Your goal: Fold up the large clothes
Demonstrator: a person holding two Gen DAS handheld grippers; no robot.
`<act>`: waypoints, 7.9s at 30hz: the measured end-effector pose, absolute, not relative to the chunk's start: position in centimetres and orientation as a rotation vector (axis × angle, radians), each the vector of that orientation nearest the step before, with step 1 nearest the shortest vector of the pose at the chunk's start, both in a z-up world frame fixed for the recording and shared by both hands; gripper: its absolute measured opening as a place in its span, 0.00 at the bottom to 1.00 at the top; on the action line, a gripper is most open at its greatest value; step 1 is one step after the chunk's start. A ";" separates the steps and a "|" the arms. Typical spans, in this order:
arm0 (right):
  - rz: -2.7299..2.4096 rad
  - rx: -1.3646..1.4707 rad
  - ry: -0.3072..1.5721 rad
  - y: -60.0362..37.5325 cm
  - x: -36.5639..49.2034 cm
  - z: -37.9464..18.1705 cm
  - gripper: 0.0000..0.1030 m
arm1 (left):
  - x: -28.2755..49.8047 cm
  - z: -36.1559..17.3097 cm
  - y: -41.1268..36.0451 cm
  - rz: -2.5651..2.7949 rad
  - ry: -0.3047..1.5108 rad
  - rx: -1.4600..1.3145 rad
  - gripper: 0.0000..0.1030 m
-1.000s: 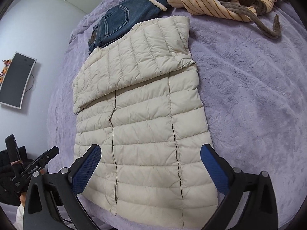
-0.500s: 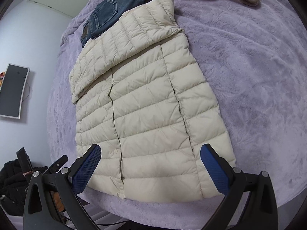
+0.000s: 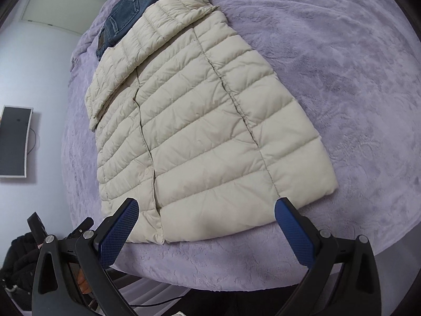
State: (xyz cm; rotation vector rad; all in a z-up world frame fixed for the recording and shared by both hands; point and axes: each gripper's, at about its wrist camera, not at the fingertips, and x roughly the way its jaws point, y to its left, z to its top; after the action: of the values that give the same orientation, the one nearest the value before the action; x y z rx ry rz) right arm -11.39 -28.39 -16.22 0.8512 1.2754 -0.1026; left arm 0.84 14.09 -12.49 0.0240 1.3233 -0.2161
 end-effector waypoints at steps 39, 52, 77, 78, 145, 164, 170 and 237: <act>0.095 1.573 0.887 -33.3 -14.2 -22.2 0.09 | 3.8 -13.7 15.5 -0.653 1.424 -0.634 0.15; 0.336 1.482 0.783 -37.5 -0.6 -13.2 0.09 | 15.1 -3.2 11.8 -0.620 1.139 -0.686 0.15; 0.176 1.260 0.982 -41.4 24.1 -19.9 0.10 | 35.7 -13.6 3.5 -0.401 1.285 -0.384 0.22; 0.171 1.256 0.984 -41.4 24.4 -19.9 0.11 | 35.8 -13.4 3.3 -0.388 1.279 -0.361 0.27; 0.020 0.824 0.995 -37.9 16.4 -13.3 0.57 | 25.7 -10.8 7.8 -0.186 1.173 -0.274 0.80; 0.052 1.260 0.988 -34.6 8.6 -24.1 0.90 | 20.7 -21.0 8.5 -0.251 1.291 -0.693 1.00; 0.061 1.364 0.894 -36.0 11.3 -25.9 0.90 | 23.7 -21.2 8.5 -0.226 1.225 -0.718 1.00; 0.110 0.885 1.338 -26.5 2.6 -17.8 0.81 | 10.4 -13.1 17.8 -0.240 1.345 -0.183 0.99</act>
State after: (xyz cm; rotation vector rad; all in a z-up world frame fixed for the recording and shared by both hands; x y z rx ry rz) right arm 2.65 -26.46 -17.78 0.8853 1.3383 0.1096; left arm 10.40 17.82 -13.05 -0.1829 1.3447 -0.2396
